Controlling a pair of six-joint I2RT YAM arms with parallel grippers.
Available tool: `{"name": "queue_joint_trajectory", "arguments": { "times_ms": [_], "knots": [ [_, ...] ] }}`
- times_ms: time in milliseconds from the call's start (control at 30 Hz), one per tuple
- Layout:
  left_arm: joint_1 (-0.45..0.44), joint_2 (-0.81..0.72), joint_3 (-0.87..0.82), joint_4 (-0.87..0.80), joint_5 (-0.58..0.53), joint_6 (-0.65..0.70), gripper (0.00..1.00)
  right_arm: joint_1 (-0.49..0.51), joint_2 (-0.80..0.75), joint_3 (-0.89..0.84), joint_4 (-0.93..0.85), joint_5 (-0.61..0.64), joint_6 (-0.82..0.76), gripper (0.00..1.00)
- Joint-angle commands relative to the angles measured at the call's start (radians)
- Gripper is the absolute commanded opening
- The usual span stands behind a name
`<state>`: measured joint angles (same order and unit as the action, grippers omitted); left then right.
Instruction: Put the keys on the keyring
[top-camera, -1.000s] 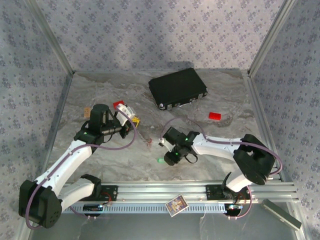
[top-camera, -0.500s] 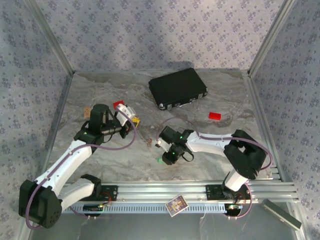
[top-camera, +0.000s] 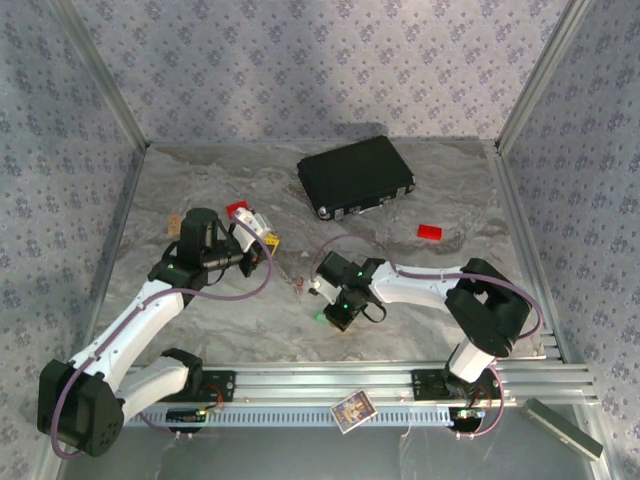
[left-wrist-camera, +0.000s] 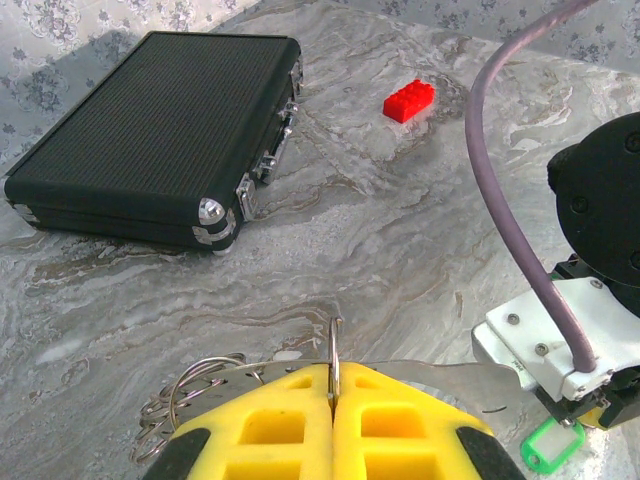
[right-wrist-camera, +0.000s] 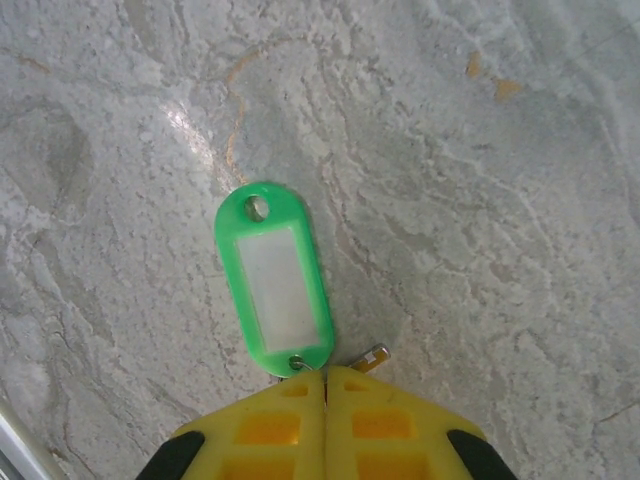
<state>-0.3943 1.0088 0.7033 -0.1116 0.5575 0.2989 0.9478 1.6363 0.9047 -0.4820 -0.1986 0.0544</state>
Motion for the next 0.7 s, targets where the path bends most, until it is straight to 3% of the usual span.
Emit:
{"name": "queue_joint_trajectory", "arguments": {
  "times_ms": [0, 300, 667],
  "knots": [
    [-0.002, -0.010, -0.003, 0.038, 0.037, 0.019, 0.00, 0.007, -0.034, 0.018, -0.050, 0.012, -0.006, 0.04],
    [-0.001, -0.009, -0.002, 0.038, 0.031, 0.018, 0.00, 0.006, -0.109, -0.015, -0.082, 0.177, 0.066, 0.01],
    [-0.002, -0.007, -0.003, 0.037, 0.031, 0.017, 0.00, 0.025, -0.061, -0.023, -0.043, 0.171, 0.105, 0.01]
  ]
}}
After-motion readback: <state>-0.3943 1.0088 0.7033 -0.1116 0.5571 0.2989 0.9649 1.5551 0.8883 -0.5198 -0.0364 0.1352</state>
